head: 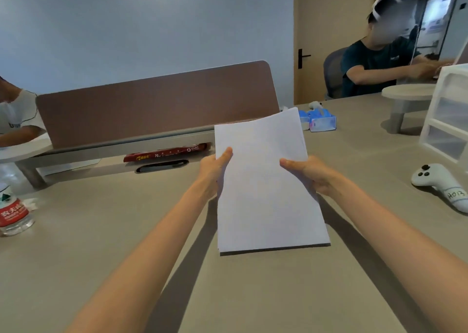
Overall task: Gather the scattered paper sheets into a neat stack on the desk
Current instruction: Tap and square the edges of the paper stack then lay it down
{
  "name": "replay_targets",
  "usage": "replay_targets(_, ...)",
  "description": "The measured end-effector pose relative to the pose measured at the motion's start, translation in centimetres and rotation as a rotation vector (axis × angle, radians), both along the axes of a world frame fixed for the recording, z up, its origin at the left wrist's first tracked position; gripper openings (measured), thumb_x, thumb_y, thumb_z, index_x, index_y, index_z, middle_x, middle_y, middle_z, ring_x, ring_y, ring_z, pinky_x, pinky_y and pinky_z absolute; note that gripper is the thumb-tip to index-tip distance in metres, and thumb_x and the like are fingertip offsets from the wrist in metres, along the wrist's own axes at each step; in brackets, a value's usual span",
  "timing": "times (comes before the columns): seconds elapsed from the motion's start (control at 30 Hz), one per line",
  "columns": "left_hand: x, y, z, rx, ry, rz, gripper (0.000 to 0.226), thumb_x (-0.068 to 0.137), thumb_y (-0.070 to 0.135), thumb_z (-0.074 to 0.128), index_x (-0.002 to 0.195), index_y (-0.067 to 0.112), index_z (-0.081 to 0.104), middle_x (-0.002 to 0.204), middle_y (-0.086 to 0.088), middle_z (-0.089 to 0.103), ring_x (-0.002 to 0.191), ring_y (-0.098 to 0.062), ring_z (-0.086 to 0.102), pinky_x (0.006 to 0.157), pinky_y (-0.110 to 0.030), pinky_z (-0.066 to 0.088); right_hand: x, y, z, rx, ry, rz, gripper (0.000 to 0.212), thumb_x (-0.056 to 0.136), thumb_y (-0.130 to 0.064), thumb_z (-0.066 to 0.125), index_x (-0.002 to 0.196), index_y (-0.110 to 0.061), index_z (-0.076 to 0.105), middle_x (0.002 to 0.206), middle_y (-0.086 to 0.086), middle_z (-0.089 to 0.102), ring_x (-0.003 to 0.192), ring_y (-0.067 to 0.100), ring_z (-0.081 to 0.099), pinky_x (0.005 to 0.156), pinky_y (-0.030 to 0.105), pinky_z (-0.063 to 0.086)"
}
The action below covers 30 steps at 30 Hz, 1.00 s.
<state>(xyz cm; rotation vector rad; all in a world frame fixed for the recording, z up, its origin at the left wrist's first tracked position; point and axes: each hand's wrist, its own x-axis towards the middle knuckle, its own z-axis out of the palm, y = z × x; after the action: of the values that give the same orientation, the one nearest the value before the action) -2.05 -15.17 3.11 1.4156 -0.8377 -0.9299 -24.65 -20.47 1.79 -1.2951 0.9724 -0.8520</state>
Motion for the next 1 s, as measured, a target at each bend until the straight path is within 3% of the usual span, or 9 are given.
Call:
replay_targets(0.17, -0.1, -6.4, -4.2, 0.074, 0.016, 0.132, 0.029, 0.1, 0.032, 0.048, 0.105, 0.006, 0.059, 0.112, -0.009, 0.065, 0.096, -0.028, 0.063, 0.073, -0.029, 0.048, -0.1, -5.6, -3.0, 0.032, 0.118, -0.12, 0.019, 0.083, -0.017, 0.074, 0.095, -0.007, 0.064, 0.083, 0.0, 0.069, 0.068, 0.013, 0.066, 0.047, 0.018, 0.047)
replay_targets(0.27, 0.2, -9.3, -6.5, 0.105, 0.009, 0.193, 0.046, 0.103, 0.031, 0.036, 0.132, -0.002, 0.049, 0.139, -0.022, 0.05, 0.127, -0.04, 0.048, 0.082, -0.031, 0.038, -0.1, -8.9, -5.3, -0.041, 0.222, -0.245, 0.022, 0.088, -0.019, 0.068, 0.076, -0.004, 0.059, 0.075, 0.008, 0.064, 0.065, 0.022, 0.062, 0.058, 0.023, 0.045)
replay_targets(0.33, 0.3, -10.4, -7.6, 0.139, -0.023, 0.226, 0.046, 0.102, 0.029, 0.035, 0.136, -0.001, 0.046, 0.141, -0.023, 0.047, 0.13, -0.039, 0.045, 0.081, -0.031, 0.036, 0.1, -10.3, -6.7, -0.122, 0.293, -0.3, 0.026, 0.088, -0.021, 0.064, 0.069, -0.006, 0.055, 0.072, 0.011, 0.058, 0.07, 0.023, 0.056, 0.065, 0.028, 0.041)
replay_targets(0.43, 0.8, -11.2, -8.1, 0.18, -0.126, 0.266, 0.043, 0.101, 0.025, 0.036, 0.132, -0.003, 0.05, 0.137, -0.024, 0.051, 0.127, -0.039, 0.048, 0.079, -0.033, 0.038, 0.5, -11.1, -7.1, -0.225, 0.452, -0.322, 0.026, 0.089, -0.022, 0.058, 0.069, -0.007, 0.056, 0.07, 0.01, 0.057, 0.067, 0.023, 0.052, 0.062, 0.03, 0.036)
replay_targets(0.53, 1.9, -11.1, -7.9, 0.236, -0.448, 0.289, 0.04, 0.1, 0.025, 0.037, 0.111, -0.003, 0.063, 0.118, -0.021, 0.063, 0.11, -0.037, 0.058, 0.083, -0.039, 0.046, 1.0, -11.0, -6.8, -0.33, 0.633, -0.327, 0.029, 0.089, -0.028, 0.057, 0.068, -0.008, 0.059, 0.073, 0.008, 0.062, 0.07, 0.026, 0.056, 0.054, 0.029, 0.034)
replay_targets(0.63, 2.5, -11.2, -7.8, 0.299, -0.697, 0.294, 0.042, 0.1, 0.027, 0.037, 0.097, -0.001, 0.067, 0.106, -0.017, 0.068, 0.097, -0.032, 0.061, 0.071, -0.033, 0.038, 1.5, -11.1, -7.1, -0.391, 0.71, -0.351, 0.03, 0.087, -0.029, 0.06, 0.074, -0.002, 0.066, 0.076, 0.01, 0.067, 0.074, 0.029, 0.061, 0.061, 0.03, 0.04)
replay_targets(0.77, 2.9, -11.8, -8.2, 0.321, -0.839, 0.316, 0.041, 0.098, 0.03, 0.043, 0.064, 0.011, 0.052, 0.088, -0.017, 0.066, 0.094, -0.033, 0.063, 0.067, -0.032, 0.034, 1.9, -11.2, -7.4, -0.457, 0.736, -0.387, 0.03, 0.087, -0.03, 0.063, 0.079, -0.001, 0.067, 0.079, 0.012, 0.068, 0.074, 0.029, 0.063, 0.067, 0.034, 0.048)
replay_targets(0.83, 2.8, -11.9, -8.2, 0.324, -0.881, 0.345, 0.038, 0.098, 0.031, 0.047, 0.064, 0.013, 0.051, 0.079, -0.009, 0.059, 0.088, -0.03, 0.063, 0.065, -0.031, 0.035, 1.9, -11.3, -7.4, -0.453, 0.731, -0.387, 0.031, 0.088, -0.03, 0.064, 0.08, 0.0, 0.067, 0.079, 0.013, 0.068, 0.073, 0.028, 0.062, 0.064, 0.033, 0.046)
replay_targets(1.0, 2.1, -11.1, -8.2, 0.332, -0.987, 0.385, 0.029, 0.096, 0.029, 0.053, 0.082, 0.006, 0.064, 0.087, -0.007, 0.064, 0.077, -0.024, 0.057, 0.065, -0.032, 0.039, 1.9, -10.9, -7.1, -0.44, 0.769, -0.398, 0.033, 0.087, -0.029, 0.067, 0.088, 0.004, 0.067, 0.088, 0.018, 0.069, 0.075, 0.03, 0.061, 0.063, 0.032, 0.044)
